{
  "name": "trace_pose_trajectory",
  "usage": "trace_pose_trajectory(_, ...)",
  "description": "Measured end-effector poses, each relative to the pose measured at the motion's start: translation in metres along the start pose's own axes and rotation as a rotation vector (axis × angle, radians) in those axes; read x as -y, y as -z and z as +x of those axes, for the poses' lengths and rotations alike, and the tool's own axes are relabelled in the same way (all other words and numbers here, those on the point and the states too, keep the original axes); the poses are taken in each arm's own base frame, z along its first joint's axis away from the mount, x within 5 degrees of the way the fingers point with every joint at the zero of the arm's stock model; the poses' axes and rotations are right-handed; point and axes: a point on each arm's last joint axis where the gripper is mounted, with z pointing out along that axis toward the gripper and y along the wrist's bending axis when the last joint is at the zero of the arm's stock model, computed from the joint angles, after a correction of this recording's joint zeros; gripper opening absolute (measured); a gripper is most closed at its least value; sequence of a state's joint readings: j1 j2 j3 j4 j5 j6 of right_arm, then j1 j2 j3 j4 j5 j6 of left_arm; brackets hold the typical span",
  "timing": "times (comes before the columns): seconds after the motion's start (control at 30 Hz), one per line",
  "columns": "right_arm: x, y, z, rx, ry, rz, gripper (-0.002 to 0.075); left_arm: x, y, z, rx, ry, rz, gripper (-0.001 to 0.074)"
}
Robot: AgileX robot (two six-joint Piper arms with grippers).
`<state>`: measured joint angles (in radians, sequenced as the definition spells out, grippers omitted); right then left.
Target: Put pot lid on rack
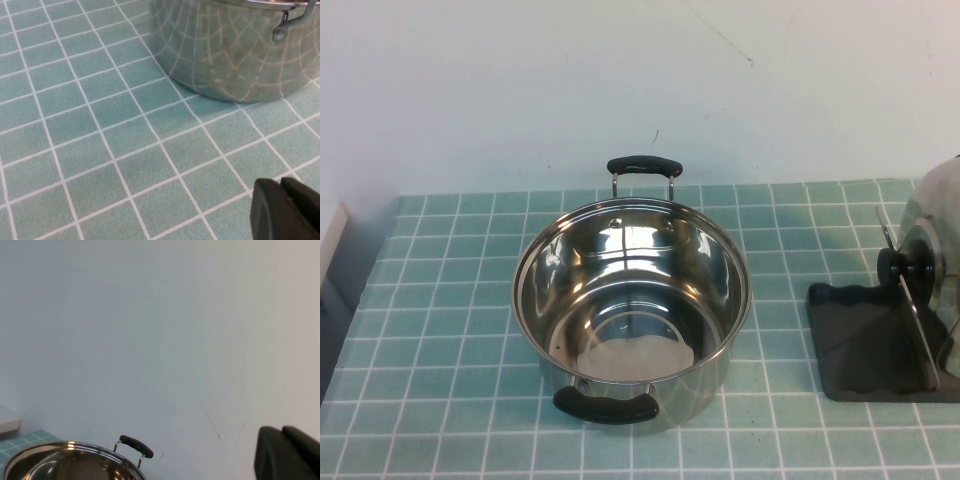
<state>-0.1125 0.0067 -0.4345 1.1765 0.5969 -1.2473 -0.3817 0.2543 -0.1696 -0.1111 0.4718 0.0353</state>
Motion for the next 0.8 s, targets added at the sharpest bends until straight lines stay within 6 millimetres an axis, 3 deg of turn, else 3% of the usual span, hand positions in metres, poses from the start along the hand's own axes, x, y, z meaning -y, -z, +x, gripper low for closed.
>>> trace_pose_trajectory(0.2, 0.0, -0.001, 0.003, -0.009, -0.006, -0.001, -0.0001, 0.0, 0.0, 0.0, -0.002, 0.0, 0.0, -0.0002)
trace_pose_trajectory(0.33, 0.007, -0.003, 0.019, -0.062, -0.012, 0.069, -0.0001, 0.0, 0.0, 0.0, -0.002, 0.0, 0.0, -0.0002)
trace_pose_trajectory(0.47, 0.023, -0.006, 0.054, -0.173, 0.068, 0.25, -0.0001, 0.0, 0.0, 0.0, -0.002, 0.0, 0.0, -0.0002)
trace_pose_trajectory(0.57, 0.036, -0.001, 0.093, -0.343, 0.165, 0.406, -0.0001, 0.0, 0.0, 0.0, -0.002, 0.0, 0.0, -0.0002)
trace_pose_trajectory(0.8, 0.034, 0.011, 0.156, -0.518, -0.03, 0.545, -0.0001, 0.0, 0.0, 0.0, -0.002, 0.0, 0.0, -0.0002)
